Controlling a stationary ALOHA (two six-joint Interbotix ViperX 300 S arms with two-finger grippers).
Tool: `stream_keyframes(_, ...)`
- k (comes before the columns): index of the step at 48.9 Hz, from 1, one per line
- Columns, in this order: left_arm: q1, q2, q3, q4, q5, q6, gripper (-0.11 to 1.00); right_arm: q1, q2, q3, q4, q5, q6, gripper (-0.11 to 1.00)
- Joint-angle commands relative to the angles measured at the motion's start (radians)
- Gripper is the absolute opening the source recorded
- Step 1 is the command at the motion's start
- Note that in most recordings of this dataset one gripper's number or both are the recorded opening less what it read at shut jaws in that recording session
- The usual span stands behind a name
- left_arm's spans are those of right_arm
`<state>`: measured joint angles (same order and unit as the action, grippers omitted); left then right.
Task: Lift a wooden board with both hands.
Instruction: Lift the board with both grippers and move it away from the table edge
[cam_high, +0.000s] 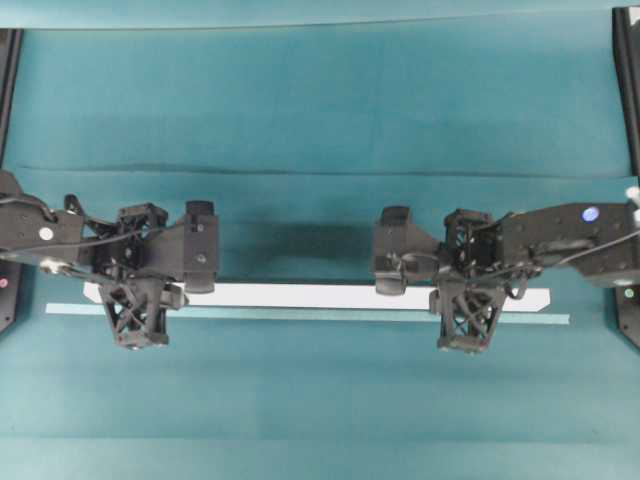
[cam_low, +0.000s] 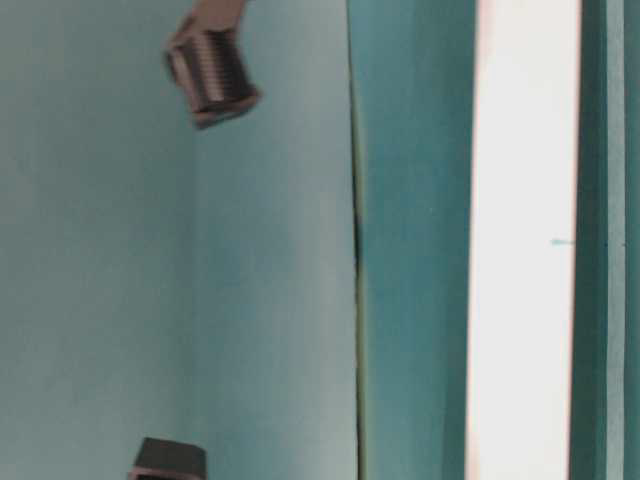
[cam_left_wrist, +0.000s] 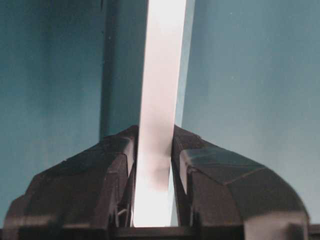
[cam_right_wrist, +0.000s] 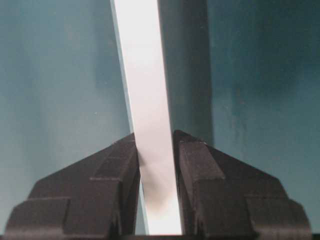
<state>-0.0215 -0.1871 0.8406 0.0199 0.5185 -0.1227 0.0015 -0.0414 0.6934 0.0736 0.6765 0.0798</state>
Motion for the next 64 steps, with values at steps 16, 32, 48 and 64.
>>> stream_keyframes(16, 0.003, -0.118, -0.146, 0.000, 0.183, -0.002, 0.18, -0.021, -0.097, -0.155, 0.003, 0.236, 0.002, 0.22)
stream_keyframes(32, 0.006, -0.167, -0.256, 0.000, 0.331, -0.006, 0.18, -0.023, -0.117, -0.282, 0.003, 0.410, -0.003, 0.22)
stream_keyframes(48, 0.006, -0.181, -0.380, 0.000, 0.449, -0.003, 0.18, -0.025, -0.133, -0.410, 0.002, 0.543, 0.002, 0.22)
stream_keyframes(64, 0.023, -0.202, -0.502, 0.006, 0.551, 0.006, 0.18, -0.032, -0.135, -0.554, -0.005, 0.718, -0.002, 0.22)
